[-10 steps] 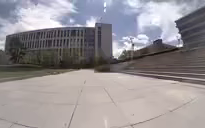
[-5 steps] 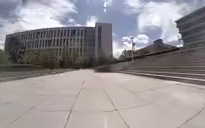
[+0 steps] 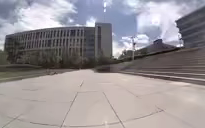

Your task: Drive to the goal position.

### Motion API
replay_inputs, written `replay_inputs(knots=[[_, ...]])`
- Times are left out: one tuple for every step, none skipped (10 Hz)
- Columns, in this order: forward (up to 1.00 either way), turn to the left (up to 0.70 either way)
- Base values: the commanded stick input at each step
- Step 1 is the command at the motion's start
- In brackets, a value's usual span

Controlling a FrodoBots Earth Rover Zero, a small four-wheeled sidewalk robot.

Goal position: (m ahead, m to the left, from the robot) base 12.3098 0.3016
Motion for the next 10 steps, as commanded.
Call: replay_inputs(knots=[[0.7, 0.0], [0.7, 0.0], [0.7, 0.0], [0.7, 0.0], [0.7, 0.0], [0.7, 0.0], [0.7, 0.0], [0.7, 0.0], [0.7, 0.0], [0.7, 0.0]])
